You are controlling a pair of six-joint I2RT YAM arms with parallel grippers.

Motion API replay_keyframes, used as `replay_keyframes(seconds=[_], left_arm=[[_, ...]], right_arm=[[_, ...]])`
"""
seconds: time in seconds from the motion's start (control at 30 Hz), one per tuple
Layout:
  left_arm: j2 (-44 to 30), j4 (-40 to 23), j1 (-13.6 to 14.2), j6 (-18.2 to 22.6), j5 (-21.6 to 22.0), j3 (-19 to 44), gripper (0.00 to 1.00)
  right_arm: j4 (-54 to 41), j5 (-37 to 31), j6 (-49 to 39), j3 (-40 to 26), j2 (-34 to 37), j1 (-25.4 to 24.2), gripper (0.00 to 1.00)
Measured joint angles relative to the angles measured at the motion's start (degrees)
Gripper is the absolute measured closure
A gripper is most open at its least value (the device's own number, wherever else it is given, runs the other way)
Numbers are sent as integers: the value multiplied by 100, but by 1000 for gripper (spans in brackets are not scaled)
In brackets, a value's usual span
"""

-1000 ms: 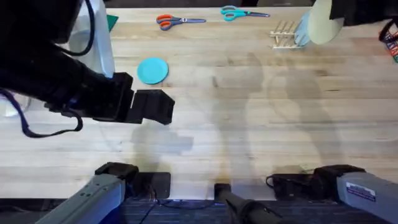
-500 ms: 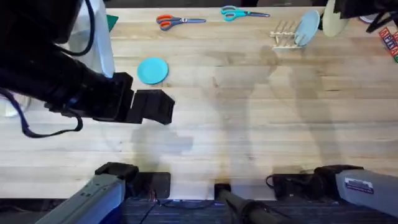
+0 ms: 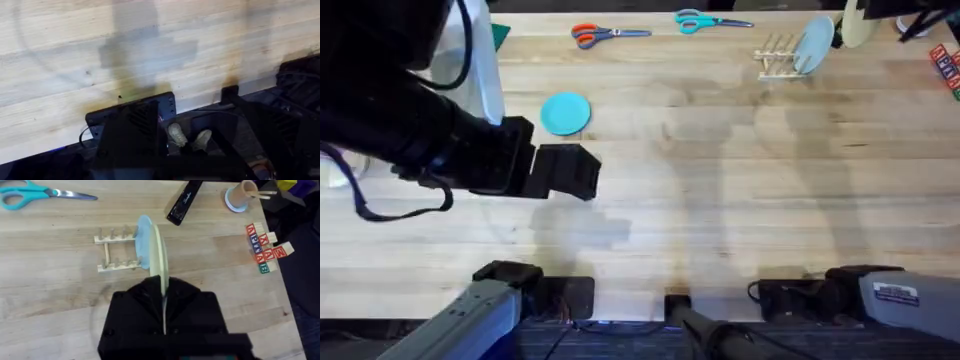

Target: Pick up the plates from the table one by one and place each into a slot on the dish rack.

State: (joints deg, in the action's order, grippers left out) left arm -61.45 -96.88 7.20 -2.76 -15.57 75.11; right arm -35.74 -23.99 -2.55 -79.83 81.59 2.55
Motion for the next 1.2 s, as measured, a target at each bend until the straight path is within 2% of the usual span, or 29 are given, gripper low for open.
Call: replay_keyframes(seconds=[1.2], left_arm=[[0, 2, 0, 0, 0, 0, 7]], right_arm=[[865, 157, 2, 0, 697, -133, 973]])
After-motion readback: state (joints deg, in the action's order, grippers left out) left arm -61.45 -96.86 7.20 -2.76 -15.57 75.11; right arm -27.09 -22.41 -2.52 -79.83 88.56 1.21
